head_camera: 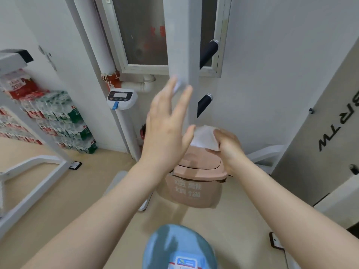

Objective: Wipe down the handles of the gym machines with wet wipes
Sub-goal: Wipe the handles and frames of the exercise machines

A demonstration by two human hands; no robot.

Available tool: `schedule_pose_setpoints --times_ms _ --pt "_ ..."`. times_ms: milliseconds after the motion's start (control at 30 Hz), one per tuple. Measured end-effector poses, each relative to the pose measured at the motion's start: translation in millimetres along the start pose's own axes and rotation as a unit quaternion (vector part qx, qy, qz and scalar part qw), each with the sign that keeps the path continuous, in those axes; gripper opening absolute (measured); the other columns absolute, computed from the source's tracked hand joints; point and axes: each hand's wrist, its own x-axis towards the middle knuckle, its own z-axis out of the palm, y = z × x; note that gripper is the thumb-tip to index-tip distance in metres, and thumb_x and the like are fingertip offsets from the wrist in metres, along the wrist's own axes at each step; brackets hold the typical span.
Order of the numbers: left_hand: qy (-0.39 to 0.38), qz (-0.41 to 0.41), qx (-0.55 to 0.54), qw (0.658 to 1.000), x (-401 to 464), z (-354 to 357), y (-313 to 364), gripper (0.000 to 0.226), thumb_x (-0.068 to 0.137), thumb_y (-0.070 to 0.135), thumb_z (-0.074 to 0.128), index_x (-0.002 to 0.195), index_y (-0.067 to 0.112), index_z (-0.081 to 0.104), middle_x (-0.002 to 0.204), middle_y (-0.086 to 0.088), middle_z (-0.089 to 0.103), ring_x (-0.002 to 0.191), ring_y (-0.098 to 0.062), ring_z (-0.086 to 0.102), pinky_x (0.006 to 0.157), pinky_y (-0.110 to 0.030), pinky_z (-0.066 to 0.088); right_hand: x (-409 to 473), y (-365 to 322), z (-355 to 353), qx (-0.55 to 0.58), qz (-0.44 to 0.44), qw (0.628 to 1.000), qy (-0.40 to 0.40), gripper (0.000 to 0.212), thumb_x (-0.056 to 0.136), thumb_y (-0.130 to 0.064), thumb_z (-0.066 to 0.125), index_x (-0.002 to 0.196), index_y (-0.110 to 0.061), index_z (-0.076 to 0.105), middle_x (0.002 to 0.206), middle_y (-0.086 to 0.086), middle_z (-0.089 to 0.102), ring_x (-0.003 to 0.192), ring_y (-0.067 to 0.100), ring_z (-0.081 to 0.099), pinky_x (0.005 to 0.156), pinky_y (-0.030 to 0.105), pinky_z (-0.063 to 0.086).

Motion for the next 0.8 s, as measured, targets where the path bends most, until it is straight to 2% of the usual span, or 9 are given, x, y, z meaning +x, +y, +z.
schedule_pose_setpoints --times_ms 133,200,333,400,467,533,600,667,800 --pt "-0.004 0.122 0.101 0.987 15.4 38.3 9.2 0.042 0.069 -0.001 0.062 0.11 0.0 0.062 0.134 -0.023 0.049 0.122 -0.037 0.047 0.096 -0.042 0.04 37.0 -13.5 -32.5 0.027 0.032 0.999 0.033 0.021 0.091 -0.007 0.045 0.1 -0.01 0.063 0.097 0.005 0.06 0.086 0.02 0.057 0.077 0.032 0.051" --pt "-0.006 0.135 0.179 0.975 21.4 58.2 4.8 0.036 0.076 -0.004 0.054 0.112 -0.002 0.061 0.134 -0.022 0.05 0.122 -0.035 0.046 0.098 -0.038 0.035 58.3 -19.6 -37.8 0.001 0.022 0.999 0.033 0.02 0.09 -0.007 0.045 0.104 -0.009 0.059 0.09 0.007 0.056 0.074 0.021 0.055 0.071 0.03 0.05" --pt "0.016 0.079 0.337 0.938 36.5 83.2 -5.0 0.04 0.084 -0.002 0.041 0.121 -0.002 0.056 0.136 -0.016 0.051 0.125 -0.03 0.049 0.107 -0.039 0.027 93.0 -39.4 -21.3 -0.134 -0.137 0.981 -0.019 0.021 0.085 -0.013 0.038 0.066 -0.018 0.046 0.062 -0.004 0.038 0.056 0.013 0.034 0.056 0.024 0.03" --pt "0.026 0.055 0.374 0.925 41.3 90.4 -6.9 0.045 0.084 -0.003 0.036 0.125 -0.002 0.052 0.138 -0.015 0.049 0.129 -0.029 0.044 0.11 -0.04 0.022 103.4 -50.0 -8.8 -0.197 -0.289 0.931 -0.104 0.032 0.094 -0.012 0.036 0.074 -0.026 0.056 0.073 -0.013 0.045 0.063 0.002 0.04 0.06 0.02 0.035" --pt "0.037 0.05 0.394 0.917 42.4 97.5 -8.4 0.046 0.084 -0.001 0.041 0.129 -0.003 0.048 0.14 -0.015 0.046 0.132 -0.027 0.034 0.112 -0.041 0.018 117.6 -48.6 2.6 -0.343 -0.421 0.82 -0.183 0.029 0.094 -0.01 0.035 0.098 -0.02 0.062 0.095 -0.01 0.056 0.085 0.009 0.051 0.081 0.029 0.045" --pt "0.033 0.044 0.409 0.911 41.0 100.6 -8.5 0.051 0.082 0.002 0.052 0.132 -0.005 0.045 0.142 -0.016 0.043 0.133 -0.027 0.028 0.112 -0.043 0.018 129.1 -30.7 9.3 -0.465 -0.494 0.686 -0.262 0.024 0.085 -0.009 0.031 0.088 -0.012 0.055 0.093 0.001 0.058 0.088 0.024 0.05 0.082 0.043 0.046" --pt "0.023 0.035 0.422 0.906 40.8 99.8 -8.0 0.054 0.083 0.005 0.054 0.135 -0.004 0.042 0.144 -0.015 0.041 0.134 -0.027 0.026 0.113 -0.042 0.016 139.3 -19.9 1.7 -0.519 -0.528 0.61 -0.283 0.034 0.081 -0.013 0.025 0.101 -0.01 0.053 0.107 0.004 0.057 0.103 0.026 0.049 0.098 0.043 0.038" --pt "0.018 0.028 0.43 0.902 40.8 98.5 -8.8 0.054 0.083 0.006 0.054 0.136 -0.003 0.042 0.145 -0.014 0.04 0.135 -0.026 0.026 0.113 -0.04 0.014 154.9 -24.8 -15.1 -0.549 -0.555 0.58 -0.233 0.048 0.083 -0.013 0.027 0.127 -0.016 0.045 0.133 -0.001 0.049 0.125 0.018 0.04 0.112 0.036 0.016" --pt "0.04 0.031 0.447 0.893 41.5 99.6 -11.4 0.059 0.079 0.003 0.061 0.135 -0.003 0.044 0.144 -0.013 0.042 0.134 -0.026 0.028 0.113 -0.039 0.017 174.2 -39.6 -24.8 -0.57 -0.509 0.624 -0.164 0.059 0.077 -0.011 0.027 0.135 -0.01 0.04 0.141 0.006 0.044 0.134 0.022 0.034 0.114 0.037 0.01"
